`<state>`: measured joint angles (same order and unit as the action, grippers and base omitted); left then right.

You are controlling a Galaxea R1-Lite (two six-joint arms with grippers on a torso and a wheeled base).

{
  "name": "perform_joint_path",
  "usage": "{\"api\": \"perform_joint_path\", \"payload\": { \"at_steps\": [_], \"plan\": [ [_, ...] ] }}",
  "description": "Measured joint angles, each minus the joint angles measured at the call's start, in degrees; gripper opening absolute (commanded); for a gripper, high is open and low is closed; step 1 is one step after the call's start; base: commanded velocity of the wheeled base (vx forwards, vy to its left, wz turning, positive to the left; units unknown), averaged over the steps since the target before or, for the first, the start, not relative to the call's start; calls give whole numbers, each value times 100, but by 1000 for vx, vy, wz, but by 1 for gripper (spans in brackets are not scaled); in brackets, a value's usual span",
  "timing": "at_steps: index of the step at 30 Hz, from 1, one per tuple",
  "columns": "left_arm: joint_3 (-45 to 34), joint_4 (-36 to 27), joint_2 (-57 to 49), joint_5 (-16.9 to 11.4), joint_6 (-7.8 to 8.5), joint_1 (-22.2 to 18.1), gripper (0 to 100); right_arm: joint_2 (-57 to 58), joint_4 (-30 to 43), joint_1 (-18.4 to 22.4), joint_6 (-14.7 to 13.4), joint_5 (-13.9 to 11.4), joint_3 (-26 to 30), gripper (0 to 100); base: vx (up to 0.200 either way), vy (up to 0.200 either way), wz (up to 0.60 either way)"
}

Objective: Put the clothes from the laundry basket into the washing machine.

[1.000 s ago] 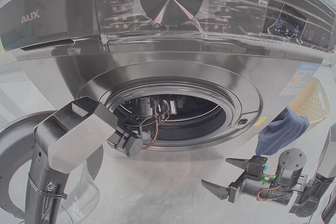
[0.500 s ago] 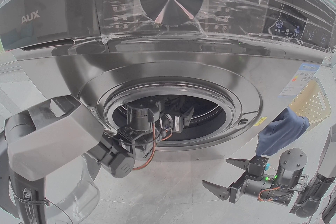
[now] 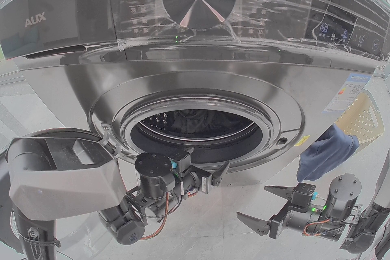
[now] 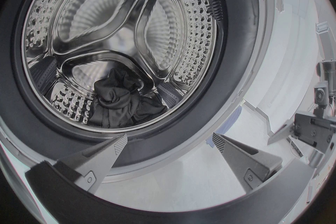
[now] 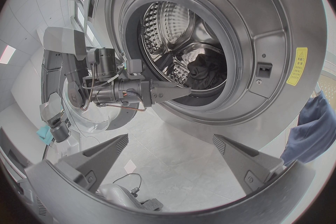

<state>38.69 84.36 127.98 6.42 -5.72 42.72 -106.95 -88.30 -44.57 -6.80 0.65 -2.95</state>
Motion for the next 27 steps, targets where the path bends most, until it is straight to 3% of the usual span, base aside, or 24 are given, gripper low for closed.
{"api": "perform_joint_path", "payload": {
  "at_steps": [8, 18, 24, 27],
  "plan": [
    [-1064, 310, -629, -20, -16, 77, 100, 411, 20, -33, -1, 83, 161, 100, 0, 0, 0],
    [-2359, 427, -1799, 27, 48, 174, 100, 1280, 167, 13, -20, 569, 194, 100, 0, 0, 0],
    [-2748, 432, -2332, 57, 60, 210, 100, 1908, 657, 113, 0, 833, 196, 100, 0, 0, 0],
    [-2911, 427, -2612, 63, 60, 205, 100, 2324, 1141, 235, 18, 870, 196, 100, -200, 0, 0]
  ]
}}
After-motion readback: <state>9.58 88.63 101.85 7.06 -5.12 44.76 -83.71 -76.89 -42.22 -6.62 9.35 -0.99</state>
